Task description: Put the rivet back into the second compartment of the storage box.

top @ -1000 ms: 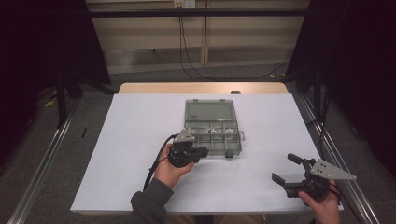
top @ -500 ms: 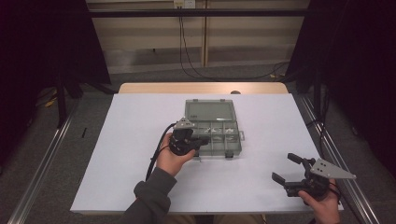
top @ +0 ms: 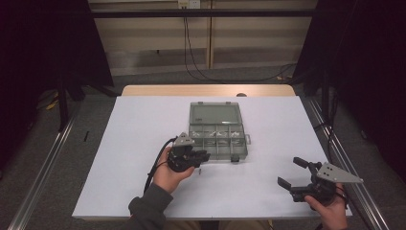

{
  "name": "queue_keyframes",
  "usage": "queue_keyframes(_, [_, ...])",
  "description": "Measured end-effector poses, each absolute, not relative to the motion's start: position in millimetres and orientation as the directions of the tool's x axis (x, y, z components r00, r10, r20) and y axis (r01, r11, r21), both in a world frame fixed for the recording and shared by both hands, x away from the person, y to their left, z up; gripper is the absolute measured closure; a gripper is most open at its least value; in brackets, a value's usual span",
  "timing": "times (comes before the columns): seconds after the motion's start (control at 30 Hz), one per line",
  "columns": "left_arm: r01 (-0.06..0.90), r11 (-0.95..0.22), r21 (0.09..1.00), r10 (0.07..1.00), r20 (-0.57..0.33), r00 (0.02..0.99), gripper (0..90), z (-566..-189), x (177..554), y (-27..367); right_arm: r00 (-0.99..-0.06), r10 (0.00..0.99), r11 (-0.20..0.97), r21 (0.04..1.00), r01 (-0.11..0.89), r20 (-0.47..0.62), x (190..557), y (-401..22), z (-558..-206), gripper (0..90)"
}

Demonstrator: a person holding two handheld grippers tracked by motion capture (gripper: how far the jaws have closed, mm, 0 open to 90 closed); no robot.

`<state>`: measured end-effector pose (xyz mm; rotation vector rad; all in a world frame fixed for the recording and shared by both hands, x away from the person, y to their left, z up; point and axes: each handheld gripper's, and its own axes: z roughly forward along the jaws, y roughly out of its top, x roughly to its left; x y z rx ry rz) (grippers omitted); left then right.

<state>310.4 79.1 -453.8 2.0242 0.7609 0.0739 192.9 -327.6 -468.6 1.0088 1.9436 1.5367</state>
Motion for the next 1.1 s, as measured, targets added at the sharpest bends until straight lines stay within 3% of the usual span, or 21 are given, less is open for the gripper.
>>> queue_keyframes(0.33, [0.482, -0.458, 0.747, 0.559, -0.179, 0.81, 72.9, -476, 295, 84, -0.633, 0.77, 0.118, 0.96, 0.254, 0.073, 192, -323, -467, 2.7])
queue_keyframes(0.77, [0.492, -0.469, 0.734, 0.576, -0.169, 0.8, 69.3, -485, 296, 89, -0.636, 0.768, 0.12, 0.959, 0.257, 0.075, 193, -322, -467, 2.7])
queue_keyframes(0.93, [0.487, -0.466, 0.739, 0.572, -0.169, 0.803, 72.9, -486, 297, 89, -0.638, 0.767, 0.122, 0.959, 0.256, 0.073, 193, -322, -467, 2.7])
queue_keyframes(1.1, [0.488, -0.468, 0.737, 0.586, -0.154, 0.795, 82.5, -486, 296, 87, -0.635, 0.769, 0.122, 0.959, 0.255, 0.071, 193, -322, -466, 2.7])
